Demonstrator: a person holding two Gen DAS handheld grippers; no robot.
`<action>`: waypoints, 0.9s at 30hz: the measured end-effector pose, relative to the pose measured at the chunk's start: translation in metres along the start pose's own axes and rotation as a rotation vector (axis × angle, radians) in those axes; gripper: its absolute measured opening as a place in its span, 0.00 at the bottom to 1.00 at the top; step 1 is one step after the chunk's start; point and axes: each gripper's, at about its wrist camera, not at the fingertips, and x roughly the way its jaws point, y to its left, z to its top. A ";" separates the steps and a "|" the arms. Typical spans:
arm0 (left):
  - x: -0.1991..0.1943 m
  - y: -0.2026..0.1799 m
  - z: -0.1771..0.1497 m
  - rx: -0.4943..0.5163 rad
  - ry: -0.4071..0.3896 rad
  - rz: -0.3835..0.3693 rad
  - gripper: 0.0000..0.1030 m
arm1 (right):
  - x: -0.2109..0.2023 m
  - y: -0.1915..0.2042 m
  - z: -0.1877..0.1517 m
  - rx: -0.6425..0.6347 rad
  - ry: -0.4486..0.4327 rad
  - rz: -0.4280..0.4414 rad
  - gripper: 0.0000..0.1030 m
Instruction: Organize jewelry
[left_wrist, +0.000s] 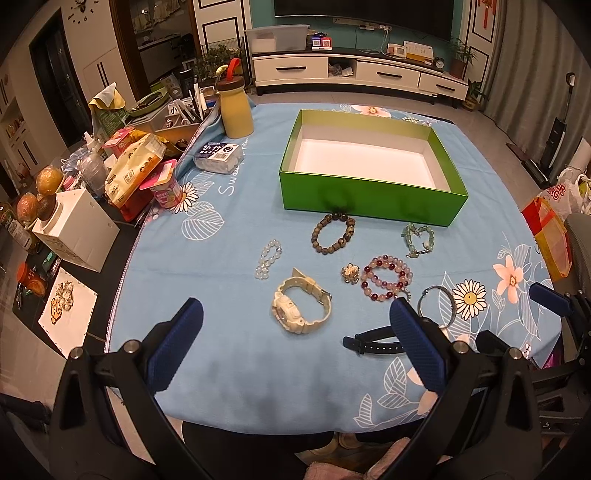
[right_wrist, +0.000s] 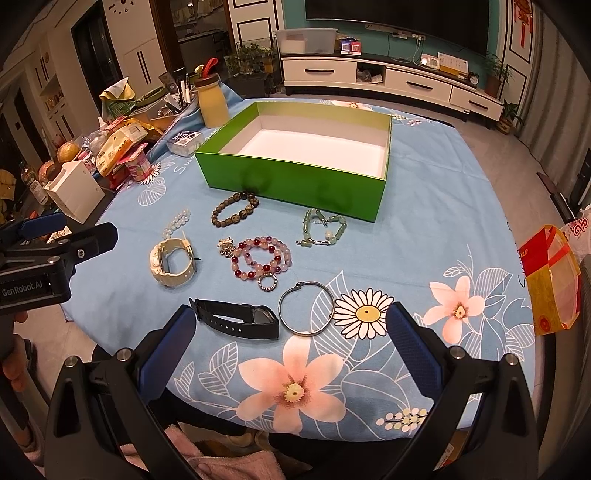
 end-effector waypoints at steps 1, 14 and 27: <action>0.000 0.000 0.000 0.000 0.000 -0.001 0.98 | -0.001 0.000 0.000 0.002 0.000 0.000 0.99; 0.001 -0.001 -0.002 0.000 0.002 -0.004 0.98 | -0.002 0.000 0.001 0.006 -0.002 0.002 0.99; 0.001 -0.001 -0.003 0.000 0.003 -0.004 0.98 | -0.003 0.000 0.001 0.006 -0.003 0.002 0.99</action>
